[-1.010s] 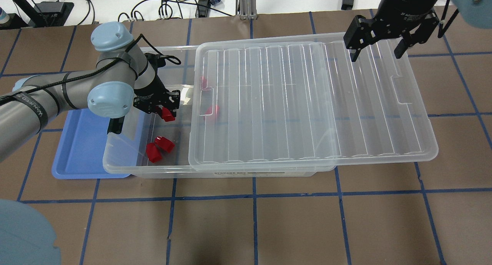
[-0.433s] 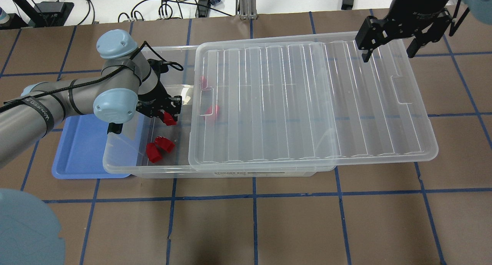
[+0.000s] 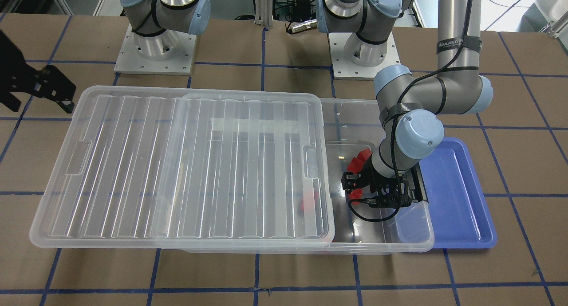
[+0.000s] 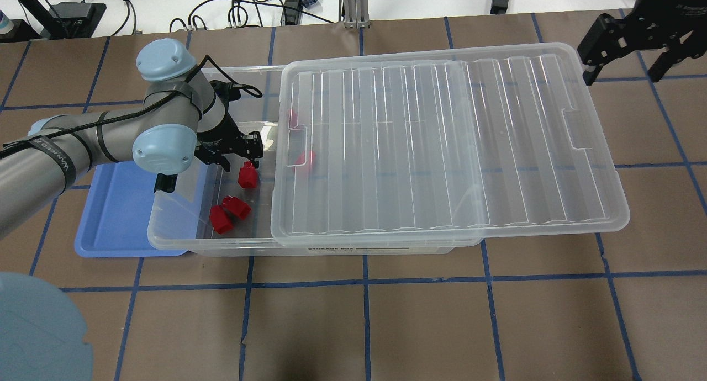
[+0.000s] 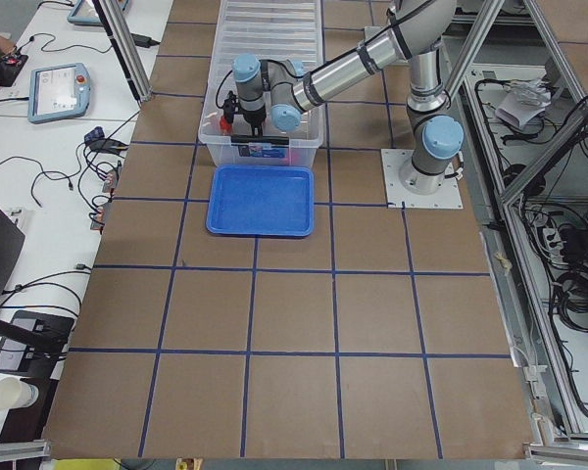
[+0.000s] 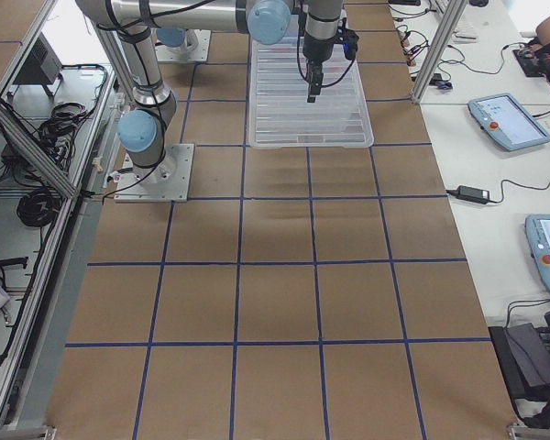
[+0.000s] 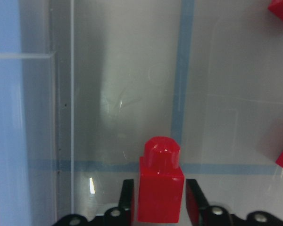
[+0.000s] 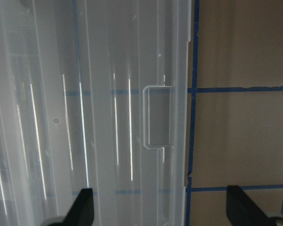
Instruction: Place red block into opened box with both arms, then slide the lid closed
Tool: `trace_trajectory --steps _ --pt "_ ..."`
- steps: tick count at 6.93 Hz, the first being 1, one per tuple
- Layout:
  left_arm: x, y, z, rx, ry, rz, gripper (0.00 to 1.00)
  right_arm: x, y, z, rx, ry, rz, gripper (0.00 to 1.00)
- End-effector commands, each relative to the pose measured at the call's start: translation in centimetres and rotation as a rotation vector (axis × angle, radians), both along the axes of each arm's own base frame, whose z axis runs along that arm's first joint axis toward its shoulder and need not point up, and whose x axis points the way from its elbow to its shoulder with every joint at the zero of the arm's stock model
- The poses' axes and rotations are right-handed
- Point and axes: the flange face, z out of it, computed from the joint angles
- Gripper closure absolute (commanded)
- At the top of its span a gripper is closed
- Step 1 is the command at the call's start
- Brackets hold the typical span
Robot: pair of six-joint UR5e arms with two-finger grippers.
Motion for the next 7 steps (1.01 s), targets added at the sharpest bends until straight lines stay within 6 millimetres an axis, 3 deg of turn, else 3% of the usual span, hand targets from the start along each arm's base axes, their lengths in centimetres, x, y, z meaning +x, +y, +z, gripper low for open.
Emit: trace_trajectory --steps 1,2,3,4,5,7 --pt "0.1 -0.6 5.2 -0.003 -0.016 -0.001 0.00 -9.7 -0.6 -1.7 -0.013 -0.005 0.084 0.00" --pt "0.0 -0.7 8.5 0.014 -0.012 -0.003 0.00 -13.1 -0.5 -2.7 -0.015 -0.002 0.041 0.00" --pt "-0.5 -0.4 12.8 0.031 -0.011 -0.009 0.00 -13.5 -0.5 -3.1 -0.004 -0.002 0.070 0.00" --pt "-3.4 0.5 16.7 0.026 -0.032 -0.056 0.00 -13.7 -0.5 -5.0 0.014 -0.003 0.080 0.00" --pt "-5.8 1.2 20.0 -0.013 -0.080 -0.104 0.00 -13.7 -0.6 -8.2 -0.010 0.014 0.080 0.00" --pt "-6.2 3.3 26.5 0.015 -0.068 -0.111 0.00 -12.7 0.1 -14.8 -0.022 0.004 0.079 0.00"
